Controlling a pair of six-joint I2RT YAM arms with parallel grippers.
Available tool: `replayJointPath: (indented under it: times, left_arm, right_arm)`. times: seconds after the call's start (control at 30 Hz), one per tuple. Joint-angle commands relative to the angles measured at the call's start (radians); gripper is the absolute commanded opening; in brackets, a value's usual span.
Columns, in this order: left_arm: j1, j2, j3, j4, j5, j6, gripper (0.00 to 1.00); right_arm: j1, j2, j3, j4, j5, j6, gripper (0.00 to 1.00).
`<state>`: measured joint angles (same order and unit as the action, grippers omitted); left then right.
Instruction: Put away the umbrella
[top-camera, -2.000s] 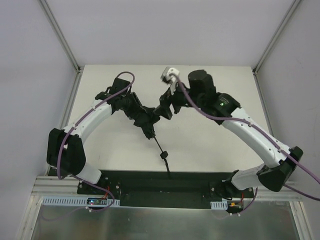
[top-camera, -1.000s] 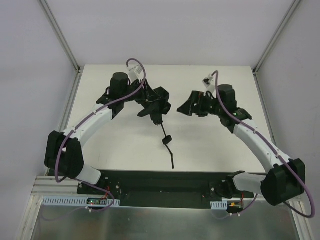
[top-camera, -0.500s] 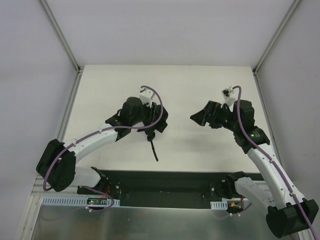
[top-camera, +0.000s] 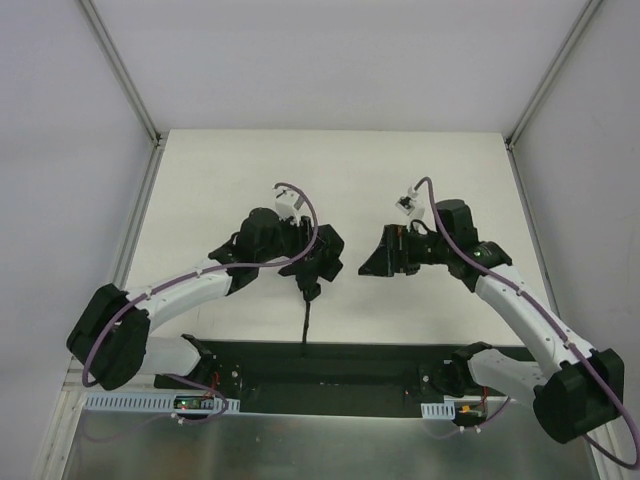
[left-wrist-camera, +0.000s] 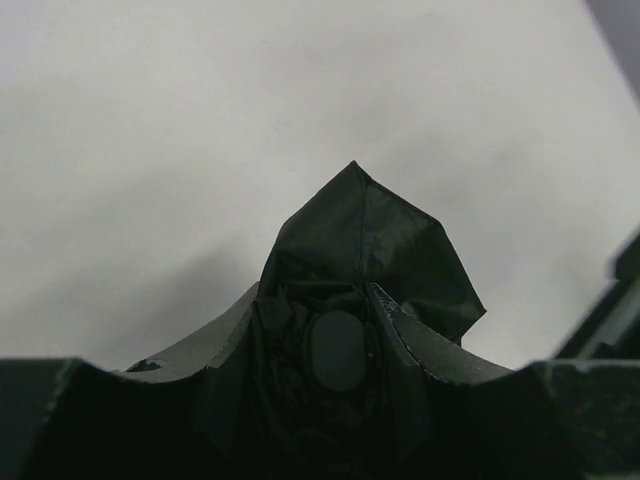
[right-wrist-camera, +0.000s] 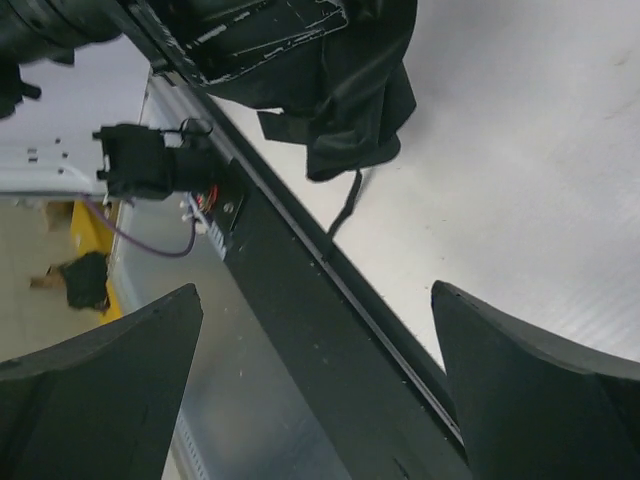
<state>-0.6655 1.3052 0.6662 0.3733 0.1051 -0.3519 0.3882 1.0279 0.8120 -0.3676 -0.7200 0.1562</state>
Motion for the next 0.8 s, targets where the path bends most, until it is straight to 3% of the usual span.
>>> replayJointPath:
  times: [0.0, 0.07, 0.23, 0.4, 0.57, 0.77]
  left_arm:
    - [0.009, -0.141, 0.137, -0.021, 0.309, -0.221, 0.0]
    - [0.014, -0.162, 0.156, 0.016, 0.402, -0.313, 0.0]
    - [0.015, -0.175, 0.161, 0.124, 0.424, -0.499, 0.0]
    - [0.035, -0.138, 0.193, 0.162, 0.435, -0.581, 0.0]
    - [0.055, -0.083, 0.265, 0.165, 0.453, -0.636, 0.0]
    - [0.082, -0.015, 0.366, 0.069, 0.505, -0.67, 0.02]
  right_arm:
    - [0.049, 0.047, 0.073, 0.103, -0.185, -0.024, 0.96]
    - [0.067, 0.075, 0.101, 0.131, -0.197, -0.015, 0.96]
    - [0.141, 0.132, 0.154, 0.251, -0.179, 0.055, 0.96]
    - [0.182, 0.161, 0.13, 0.55, -0.162, 0.258, 0.99]
    - [0.222, 0.221, 0.182, 0.547, -0.125, 0.267, 0.86]
    - [0.233, 0.287, 0.228, 0.552, -0.115, 0.299, 0.53]
